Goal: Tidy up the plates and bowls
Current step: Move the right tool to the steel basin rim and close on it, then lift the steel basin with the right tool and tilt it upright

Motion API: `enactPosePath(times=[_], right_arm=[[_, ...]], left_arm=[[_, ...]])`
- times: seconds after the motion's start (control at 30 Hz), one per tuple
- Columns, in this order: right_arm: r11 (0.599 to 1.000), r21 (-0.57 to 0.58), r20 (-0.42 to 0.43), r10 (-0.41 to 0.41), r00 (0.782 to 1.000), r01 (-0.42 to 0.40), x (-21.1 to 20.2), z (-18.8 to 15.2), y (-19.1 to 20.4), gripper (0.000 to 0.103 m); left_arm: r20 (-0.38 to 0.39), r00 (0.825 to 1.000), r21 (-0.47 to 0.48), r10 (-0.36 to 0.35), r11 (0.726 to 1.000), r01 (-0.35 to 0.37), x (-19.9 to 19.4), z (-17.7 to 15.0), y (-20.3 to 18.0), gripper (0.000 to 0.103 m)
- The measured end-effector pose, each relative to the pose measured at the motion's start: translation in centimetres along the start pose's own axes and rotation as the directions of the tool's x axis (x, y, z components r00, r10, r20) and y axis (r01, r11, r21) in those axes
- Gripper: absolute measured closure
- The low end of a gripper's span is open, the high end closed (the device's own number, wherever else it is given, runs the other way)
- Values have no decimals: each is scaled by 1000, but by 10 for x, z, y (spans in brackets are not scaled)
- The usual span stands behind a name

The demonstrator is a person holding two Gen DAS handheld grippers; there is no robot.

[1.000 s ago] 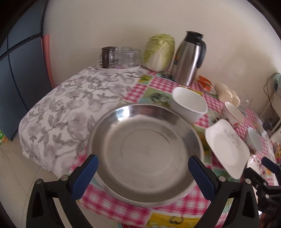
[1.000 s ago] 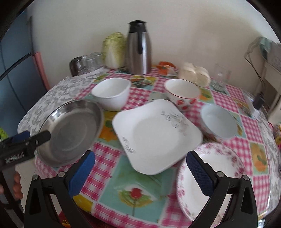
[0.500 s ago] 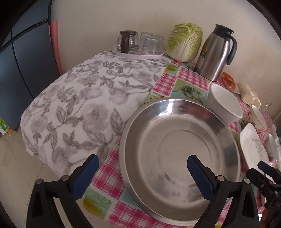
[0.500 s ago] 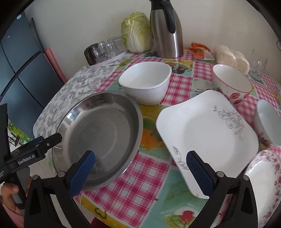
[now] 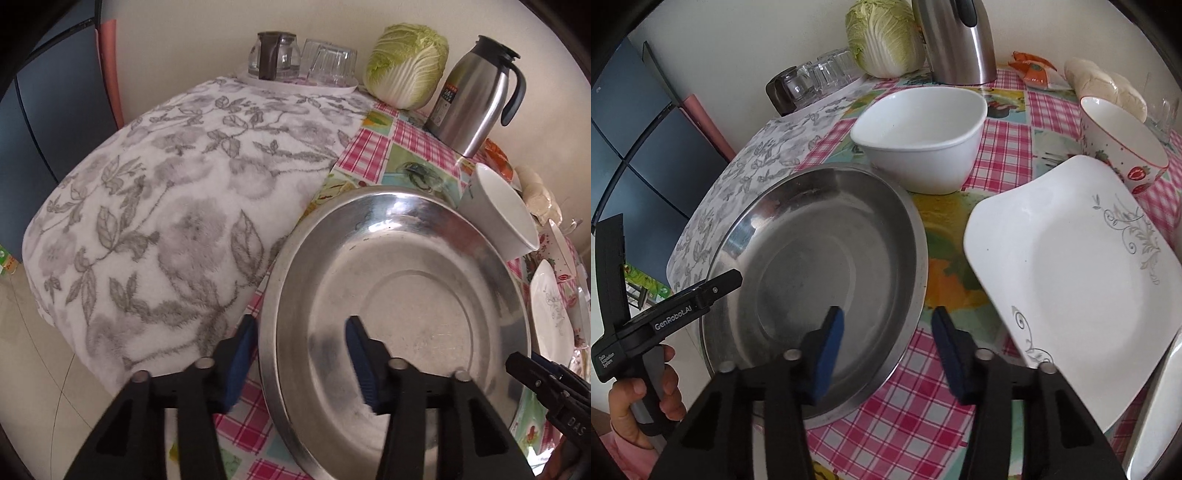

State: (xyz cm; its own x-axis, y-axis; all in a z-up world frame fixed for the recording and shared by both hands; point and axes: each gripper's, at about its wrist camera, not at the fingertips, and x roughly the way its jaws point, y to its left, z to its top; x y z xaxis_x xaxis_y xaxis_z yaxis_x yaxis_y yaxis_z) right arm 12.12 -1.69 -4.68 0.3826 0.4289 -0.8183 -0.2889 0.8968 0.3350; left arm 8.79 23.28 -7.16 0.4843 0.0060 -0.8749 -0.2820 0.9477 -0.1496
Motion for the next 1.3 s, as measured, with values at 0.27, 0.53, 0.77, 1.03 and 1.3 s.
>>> enactPosePath(times=[0.27,0.53,0.77,1.03,1.3], right_arm=[[1000,21,-18,8,1000,-8,7,-1,-7,87],[1000,11,-2,19,1000,-19,-5,-4,-6,87],[999,-23,29,38,999,-38,-27,-6,0,87],[998,-41,105,49,993,-45,-62,-3,-10,87],[998,61,196,17,980,-30,-105,-2,-64,86]], left_arm=[[-32,999,-26,31,999,-32,8,4,4,75],[-34,999,-53,42,998,-44,-5,-5,6,79],[0,998,-73,61,996,-60,-33,-9,2,79],[91,993,-27,71,997,-69,-76,3,-36,78],[124,992,84,30,996,-41,-95,16,-112,78]])
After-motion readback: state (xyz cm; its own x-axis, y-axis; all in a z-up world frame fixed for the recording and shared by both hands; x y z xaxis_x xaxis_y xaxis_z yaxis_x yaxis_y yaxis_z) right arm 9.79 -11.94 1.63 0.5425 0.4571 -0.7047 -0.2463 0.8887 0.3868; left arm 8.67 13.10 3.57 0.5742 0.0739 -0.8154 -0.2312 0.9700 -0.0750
